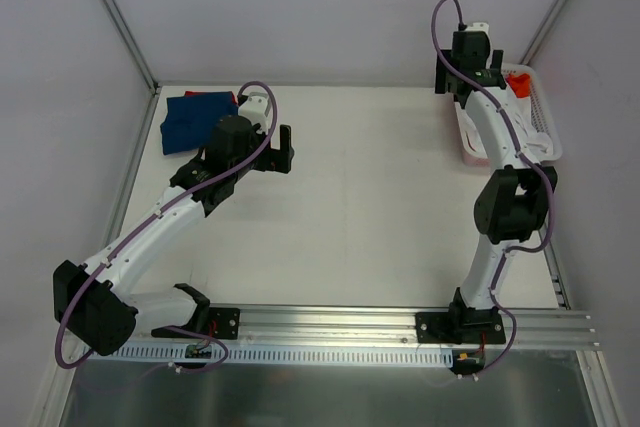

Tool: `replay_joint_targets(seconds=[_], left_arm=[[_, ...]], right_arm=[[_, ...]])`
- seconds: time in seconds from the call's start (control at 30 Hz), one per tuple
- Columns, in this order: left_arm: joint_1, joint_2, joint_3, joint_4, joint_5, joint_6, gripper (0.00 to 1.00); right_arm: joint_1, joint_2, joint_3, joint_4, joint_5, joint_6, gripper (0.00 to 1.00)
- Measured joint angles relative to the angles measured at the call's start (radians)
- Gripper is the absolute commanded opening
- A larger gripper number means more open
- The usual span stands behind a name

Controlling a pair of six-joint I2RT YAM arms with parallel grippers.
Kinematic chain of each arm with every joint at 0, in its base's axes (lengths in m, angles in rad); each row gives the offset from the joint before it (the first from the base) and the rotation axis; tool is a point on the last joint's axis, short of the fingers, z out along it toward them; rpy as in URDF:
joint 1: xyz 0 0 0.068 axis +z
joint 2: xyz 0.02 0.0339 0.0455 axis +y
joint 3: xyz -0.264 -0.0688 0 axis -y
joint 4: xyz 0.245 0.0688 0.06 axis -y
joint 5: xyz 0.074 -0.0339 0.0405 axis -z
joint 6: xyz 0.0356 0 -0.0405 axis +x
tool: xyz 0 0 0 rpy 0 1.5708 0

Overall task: Fold and stack the t-shirts
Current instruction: Grab the tshirt from the pile

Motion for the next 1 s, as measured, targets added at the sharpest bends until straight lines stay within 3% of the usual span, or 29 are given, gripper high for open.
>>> replay_joint_targets(seconds=[0.7, 1.0], left_arm=[[0.0, 0.0, 0.0, 0.005, 0.001, 0.0, 0.99], [0.0, 0.0, 0.0, 0.006, 0.002, 0.0, 0.99]], right_arm=[[-0.165, 0.151, 0.124, -0.043, -0.05, 0.065, 0.93], [-0.238, 0.295, 0.21, -0.049, -0.091, 0.076, 0.92]])
